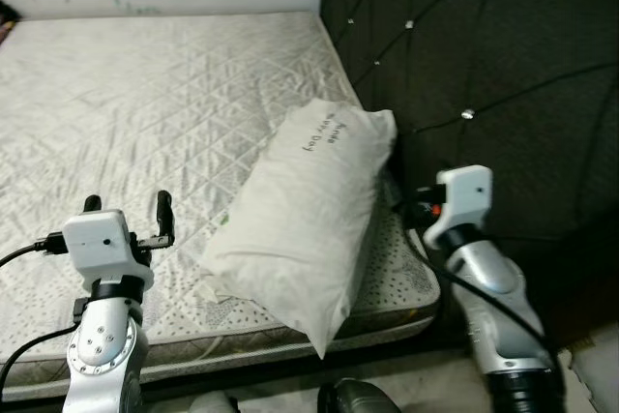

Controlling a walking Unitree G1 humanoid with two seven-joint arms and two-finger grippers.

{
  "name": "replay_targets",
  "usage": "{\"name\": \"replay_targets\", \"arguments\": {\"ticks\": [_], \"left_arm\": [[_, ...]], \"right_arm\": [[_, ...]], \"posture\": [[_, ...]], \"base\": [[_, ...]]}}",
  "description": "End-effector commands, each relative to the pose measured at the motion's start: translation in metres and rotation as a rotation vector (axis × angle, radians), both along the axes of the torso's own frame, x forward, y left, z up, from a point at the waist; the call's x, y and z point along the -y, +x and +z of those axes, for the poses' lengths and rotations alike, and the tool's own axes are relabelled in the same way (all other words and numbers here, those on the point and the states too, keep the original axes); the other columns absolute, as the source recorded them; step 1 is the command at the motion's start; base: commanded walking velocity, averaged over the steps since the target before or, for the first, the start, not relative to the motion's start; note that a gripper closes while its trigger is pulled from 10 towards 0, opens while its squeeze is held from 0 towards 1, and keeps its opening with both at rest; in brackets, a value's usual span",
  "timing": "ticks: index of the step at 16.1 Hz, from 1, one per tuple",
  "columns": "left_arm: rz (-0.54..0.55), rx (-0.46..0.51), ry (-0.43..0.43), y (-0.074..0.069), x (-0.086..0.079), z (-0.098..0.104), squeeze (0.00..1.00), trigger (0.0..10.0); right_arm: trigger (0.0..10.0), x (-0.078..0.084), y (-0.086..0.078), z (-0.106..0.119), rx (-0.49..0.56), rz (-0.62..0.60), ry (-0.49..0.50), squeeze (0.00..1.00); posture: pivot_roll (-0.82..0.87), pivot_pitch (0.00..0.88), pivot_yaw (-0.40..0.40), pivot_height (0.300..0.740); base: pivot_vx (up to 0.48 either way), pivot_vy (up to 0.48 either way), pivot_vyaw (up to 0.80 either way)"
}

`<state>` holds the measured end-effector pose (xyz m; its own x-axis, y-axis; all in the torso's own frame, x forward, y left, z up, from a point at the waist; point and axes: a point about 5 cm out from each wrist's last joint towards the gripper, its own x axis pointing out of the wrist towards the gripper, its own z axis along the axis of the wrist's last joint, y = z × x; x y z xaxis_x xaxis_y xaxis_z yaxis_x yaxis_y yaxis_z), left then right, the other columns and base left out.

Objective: Clean up the room

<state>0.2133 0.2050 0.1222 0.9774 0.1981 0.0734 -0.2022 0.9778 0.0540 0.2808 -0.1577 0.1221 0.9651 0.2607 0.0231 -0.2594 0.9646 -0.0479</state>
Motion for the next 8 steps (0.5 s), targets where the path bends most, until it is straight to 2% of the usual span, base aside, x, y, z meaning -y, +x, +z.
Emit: {"name": "replay_targets", "arguments": {"ticks": [1,7,8], "left_arm": [[0.003,-0.005,0.016,-0.0013,-0.0002,0.0021,0.0,10.0],[0.012,-0.031,-0.008,-0.0079,0.0001,0.0021,0.0,10.0],[0.013,-0.036,-0.012,-0.009,0.0005,0.0016,0.0,10.0]], "right_arm": [[10.0,-0.0008,-0.0021,0.0015,-0.006,0.003,0.004,0.0],[10.0,-0.0004,-0.0091,0.0044,-0.039,0.004,0.021,0.0],[10.0,-0.0003,-0.01,0.0043,-0.045,0.01,0.024,0.0]], "posture": [[-0.05,0.114,-0.01,0.74],[-0.05,0.159,-0.009,0.74],[-0.05,0.161,-0.011,0.725]], "base": [[0.0,0.0,0.0],[0.0,0.0,0.0],[0.0,0.0,0.0]]}}
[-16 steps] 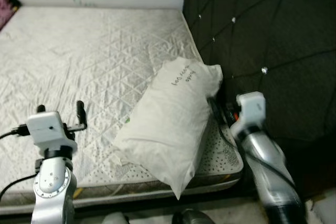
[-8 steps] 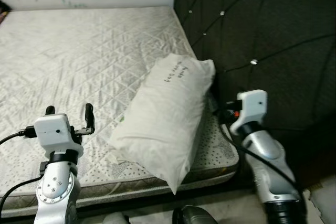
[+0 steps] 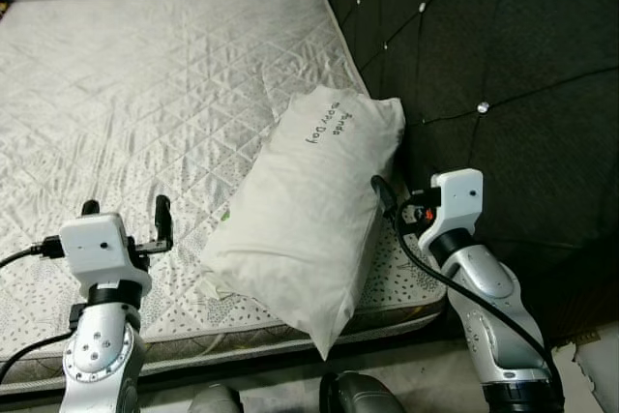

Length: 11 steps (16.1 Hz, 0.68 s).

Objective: Clean up the room

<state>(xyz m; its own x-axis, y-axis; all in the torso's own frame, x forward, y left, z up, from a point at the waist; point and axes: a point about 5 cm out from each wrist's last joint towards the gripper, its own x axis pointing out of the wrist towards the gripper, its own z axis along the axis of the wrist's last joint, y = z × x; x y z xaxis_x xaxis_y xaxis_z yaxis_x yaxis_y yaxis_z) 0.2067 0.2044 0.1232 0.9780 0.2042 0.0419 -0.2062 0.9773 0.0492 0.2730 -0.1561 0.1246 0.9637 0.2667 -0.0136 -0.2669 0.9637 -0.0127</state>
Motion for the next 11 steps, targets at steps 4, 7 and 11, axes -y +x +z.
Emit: {"name": "replay_targets", "arguments": {"ticks": [4,7,11], "left_arm": [[0.008,-0.018,-0.007,-0.0032,0.0006,-0.0002,0.0,10.0],[0.012,-0.022,-0.014,-0.0031,0.0017,-0.0008,0.0,10.0],[0.032,-0.019,-0.024,-0.0036,0.0023,-0.0011,0.0,10.0]], "right_arm": [[10.0,-0.0006,-0.0029,0.0033,-0.013,0.018,0.002,0.0],[10.0,-0.0003,-0.003,0.004,-0.017,0.026,0.0,0.0],[10.0,-0.0037,-0.0006,0.0061,-0.02,0.059,-0.007,0.0]], "posture": [[-0.06,0.17,-0.014,0.685],[-0.06,0.17,-0.017,0.65],[-0.07,0.167,-0.029,0.615]], "base": [[0.0,0.0,0.0],[0.0,0.0,0.0],[0.0,0.0,0.0]]}}
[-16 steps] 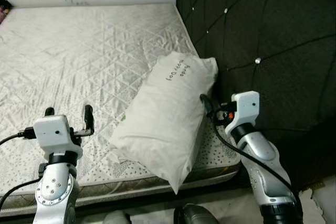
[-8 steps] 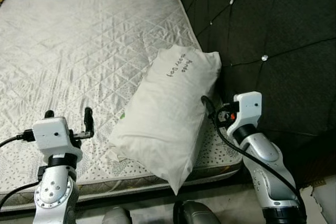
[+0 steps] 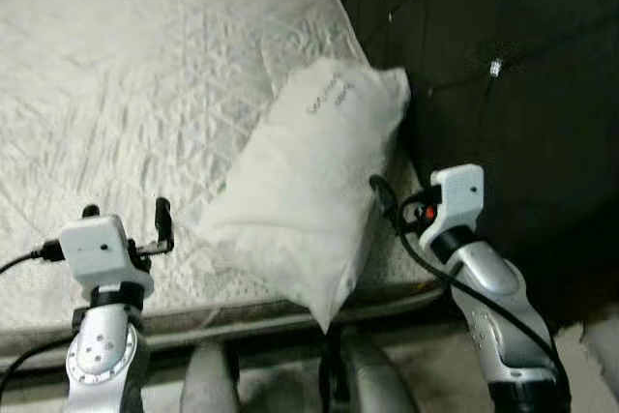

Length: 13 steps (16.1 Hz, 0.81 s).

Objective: Clean up the room

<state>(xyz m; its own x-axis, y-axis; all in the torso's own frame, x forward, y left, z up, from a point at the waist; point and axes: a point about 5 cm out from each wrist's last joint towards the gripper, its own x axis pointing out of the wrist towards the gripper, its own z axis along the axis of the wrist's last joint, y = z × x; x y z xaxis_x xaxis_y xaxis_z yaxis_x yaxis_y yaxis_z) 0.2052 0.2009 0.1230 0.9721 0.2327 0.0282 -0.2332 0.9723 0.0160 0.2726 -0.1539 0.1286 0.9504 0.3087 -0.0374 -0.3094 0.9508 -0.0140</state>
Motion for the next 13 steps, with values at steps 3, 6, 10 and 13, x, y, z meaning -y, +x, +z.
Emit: {"name": "replay_targets", "arguments": {"ticks": [3,6,10,13], "left_arm": [[0.077,-0.019,-0.005,-0.006,-0.006,-0.001,0.0,10.0],[0.091,-0.019,-0.013,-0.006,-0.006,-0.001,0.0,10.0],[0.11,-0.026,-0.025,-0.007,-0.008,-0.002,0.0,10.0],[0.113,-0.026,-0.027,-0.008,-0.008,-0.001,0.0,10.0]], "right_arm": [[10.0,-0.004,0.007,0.006,0.016,0.033,-0.006,0.0],[10.0,-0.006,0.013,0.007,0.024,0.042,-0.019,0.0],[10.0,-0.007,0.015,0.007,0.027,0.051,-0.025,0.0],[10.0,-0.009,0.015,0.008,0.038,0.063,-0.026,0.0]], "posture": [[-0.06,0.166,-0.039,0.615],[-0.06,0.167,-0.044,0.615],[-0.06,0.172,-0.046,0.615],[-0.06,0.178,-0.048,0.615]], "base": [[0.0,0.0,0.0],[0.0,0.0,0.0],[0.0,0.0,0.0],[0.0,0.0,0.0]]}}
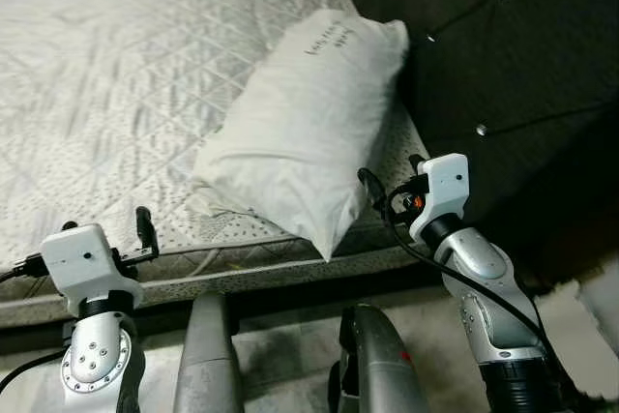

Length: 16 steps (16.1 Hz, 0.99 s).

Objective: Clean up the room

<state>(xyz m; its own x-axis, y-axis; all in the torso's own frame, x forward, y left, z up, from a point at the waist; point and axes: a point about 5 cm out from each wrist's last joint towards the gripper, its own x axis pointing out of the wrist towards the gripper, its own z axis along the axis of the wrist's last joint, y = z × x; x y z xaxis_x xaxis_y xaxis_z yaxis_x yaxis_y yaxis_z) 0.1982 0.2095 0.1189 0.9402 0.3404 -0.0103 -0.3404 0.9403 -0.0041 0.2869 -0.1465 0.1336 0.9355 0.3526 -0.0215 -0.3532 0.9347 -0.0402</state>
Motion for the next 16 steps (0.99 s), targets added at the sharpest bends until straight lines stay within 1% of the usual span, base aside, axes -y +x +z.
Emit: {"name": "replay_targets", "arguments": {"ticks": [1,4,5,6,9,10,13,16], "left_arm": [[0.003,0.005,0.004,-0.001,0.0,0.003,0.0,10.0],[0.006,0.006,0.001,0.0,0.0,0.003,0.0,10.0],[0.006,0.006,0.001,0.0,0.0,0.003,0.0,10.0],[0.006,0.006,0.0,0.001,0.0,0.004,0.0,10.0],[0.002,0.01,0.0,0.002,0.0,0.004,0.0,10.0],[0.004,0.011,-0.001,0.002,0.0,0.004,0.0,10.0],[0.007,0.011,-0.002,0.003,0.0,0.004,0.0,10.0],[0.011,0.012,0.001,0.003,0.0,0.004,0.0,10.0]], "right_arm": [[10.0,-0.003,0.001,0.004,0.025,0.023,-0.01,0.0],[10.0,-0.006,0.0,0.001,0.007,0.041,-0.008,0.0],[10.0,-0.007,0.0,0.001,0.003,0.055,-0.011,0.0],[10.0,-0.012,-0.001,-0.001,-0.013,0.108,-0.028,0.0],[10.0,-0.018,0.002,-0.003,-0.032,0.153,-0.034,0.0],[10.0,-0.02,0.002,-0.004,-0.036,0.181,-0.061,0.0],[10.0,-0.022,0.0,-0.005,-0.03,0.197,-0.057,0.0],[10.0,-0.023,0.001,-0.006,-0.034,0.202,-0.066,0.0]], "posture": [[-0.06,0.18,-0.048,0.605],[-0.06,0.183,-0.047,0.577],[-0.06,0.184,-0.047,0.577],[-0.06,0.184,-0.047,0.577],[-0.06,0.183,-0.047,0.577],[-0.06,0.182,-0.048,0.572],[-0.06,0.181,-0.049,0.542],[-0.06,0.179,-0.049,0.537]], "base": [[0.0,0.0,0.0],[0.0,0.0,0.0],[0.0,0.0,0.0],[0.0,0.0,0.0],[0.0,0.0,0.0],[0.0,0.0,0.0],[0.0,0.0,0.0],[0.0,0.0,0.0]]}}
